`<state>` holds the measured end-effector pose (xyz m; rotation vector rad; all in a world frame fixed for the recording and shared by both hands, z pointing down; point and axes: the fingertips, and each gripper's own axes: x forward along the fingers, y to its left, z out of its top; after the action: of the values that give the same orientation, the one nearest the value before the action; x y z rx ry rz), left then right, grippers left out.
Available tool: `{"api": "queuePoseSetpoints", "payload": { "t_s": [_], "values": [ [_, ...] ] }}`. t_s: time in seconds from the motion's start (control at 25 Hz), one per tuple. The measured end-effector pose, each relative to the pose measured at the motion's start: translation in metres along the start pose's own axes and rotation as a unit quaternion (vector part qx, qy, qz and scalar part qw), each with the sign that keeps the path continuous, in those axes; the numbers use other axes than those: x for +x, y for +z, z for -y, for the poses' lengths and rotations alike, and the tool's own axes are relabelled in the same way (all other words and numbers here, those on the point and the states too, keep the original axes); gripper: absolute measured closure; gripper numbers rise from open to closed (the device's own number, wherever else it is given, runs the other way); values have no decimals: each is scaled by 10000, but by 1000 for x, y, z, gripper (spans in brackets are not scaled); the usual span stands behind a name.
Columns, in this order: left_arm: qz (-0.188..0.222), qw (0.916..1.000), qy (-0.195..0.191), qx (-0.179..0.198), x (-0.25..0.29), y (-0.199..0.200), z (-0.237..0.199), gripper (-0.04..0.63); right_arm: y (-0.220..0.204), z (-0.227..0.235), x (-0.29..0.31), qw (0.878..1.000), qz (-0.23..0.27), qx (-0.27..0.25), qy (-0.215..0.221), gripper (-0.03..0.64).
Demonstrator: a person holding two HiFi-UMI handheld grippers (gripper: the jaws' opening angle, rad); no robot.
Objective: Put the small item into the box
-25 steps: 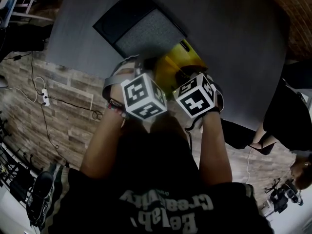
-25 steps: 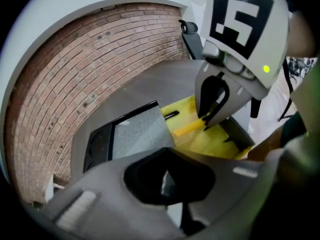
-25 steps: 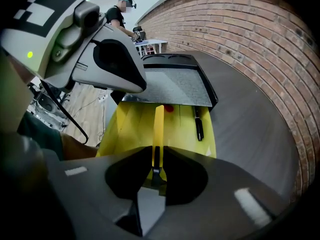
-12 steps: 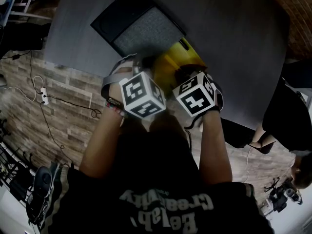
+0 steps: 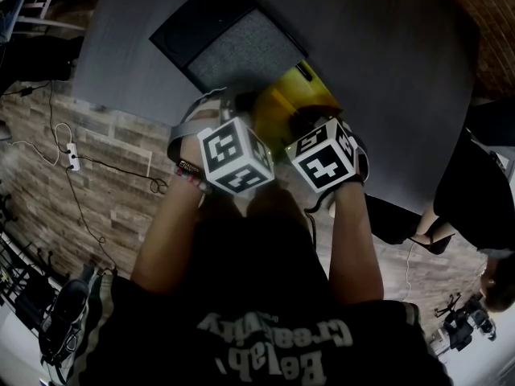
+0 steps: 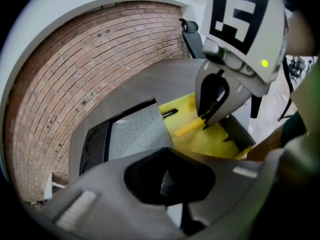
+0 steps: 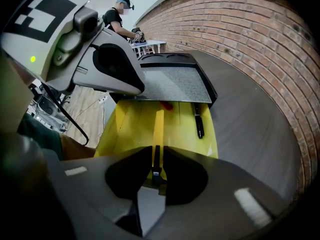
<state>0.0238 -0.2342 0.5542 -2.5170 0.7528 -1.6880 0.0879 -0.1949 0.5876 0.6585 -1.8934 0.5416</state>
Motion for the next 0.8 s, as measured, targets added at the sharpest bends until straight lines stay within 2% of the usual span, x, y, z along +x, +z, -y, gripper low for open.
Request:
{"api": "queuePoseSetpoints", "payload": {
  "t_s": [0.4, 0.48, 0.56, 0.8],
  "values": [
    [-29, 10000, -18, -36, 0, -1, 2, 592, 5, 0, 1, 10000, 98, 8, 14, 529],
    [-35, 10000, -25, -46, 0, -1, 2, 591, 7, -1, 2, 9998, 153, 83, 70, 366],
    [-40, 10000, -27, -56, 0, -1, 2, 592, 6, -2, 4, 9998, 122, 99, 115, 296],
    [-67, 10000, -24, -44, 1, -3, 3, 592, 4, -2, 5, 9999, 100, 34, 103, 290]
  ]
}}
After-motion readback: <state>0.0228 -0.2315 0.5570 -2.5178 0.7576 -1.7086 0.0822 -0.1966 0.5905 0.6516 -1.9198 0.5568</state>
